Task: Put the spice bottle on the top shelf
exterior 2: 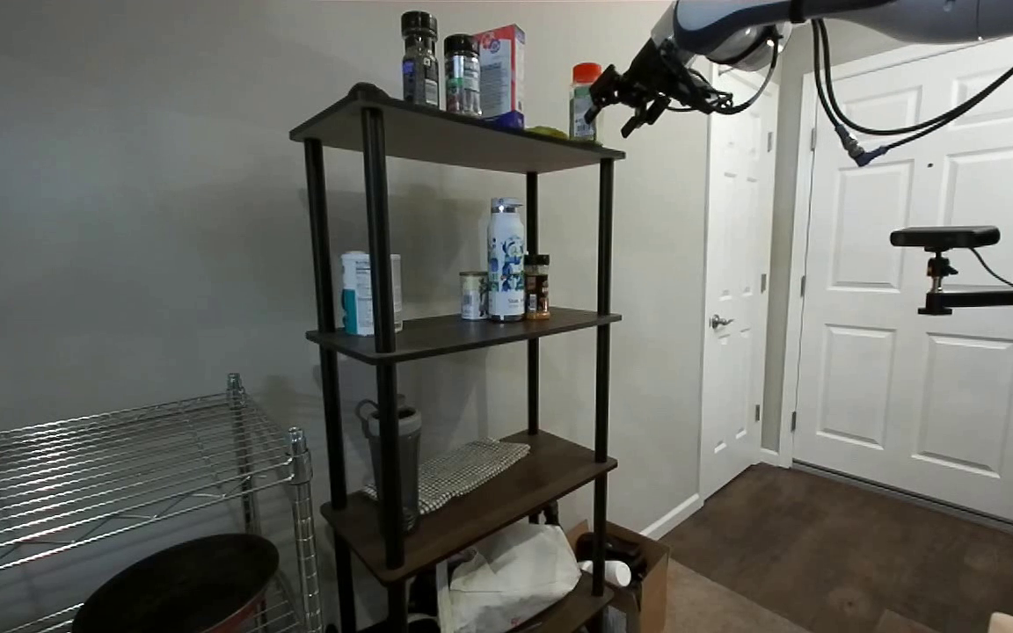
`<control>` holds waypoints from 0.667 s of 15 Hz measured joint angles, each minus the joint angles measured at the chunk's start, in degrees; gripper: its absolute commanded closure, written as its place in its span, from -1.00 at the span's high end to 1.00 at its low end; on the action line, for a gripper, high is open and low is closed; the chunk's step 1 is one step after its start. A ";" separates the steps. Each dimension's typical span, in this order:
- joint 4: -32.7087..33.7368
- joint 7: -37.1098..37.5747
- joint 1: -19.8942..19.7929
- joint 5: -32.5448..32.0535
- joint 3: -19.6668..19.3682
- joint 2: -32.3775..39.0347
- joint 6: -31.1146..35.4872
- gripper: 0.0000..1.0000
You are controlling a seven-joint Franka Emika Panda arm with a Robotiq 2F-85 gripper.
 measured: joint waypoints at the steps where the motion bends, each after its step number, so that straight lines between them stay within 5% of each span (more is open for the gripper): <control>1: -1.37 0.00 -2.50 -0.07 2.32 0.00 0.45 1.00; 10: -15.71 0.63 -29.06 -11.39 30.46 6.01 4.11 1.00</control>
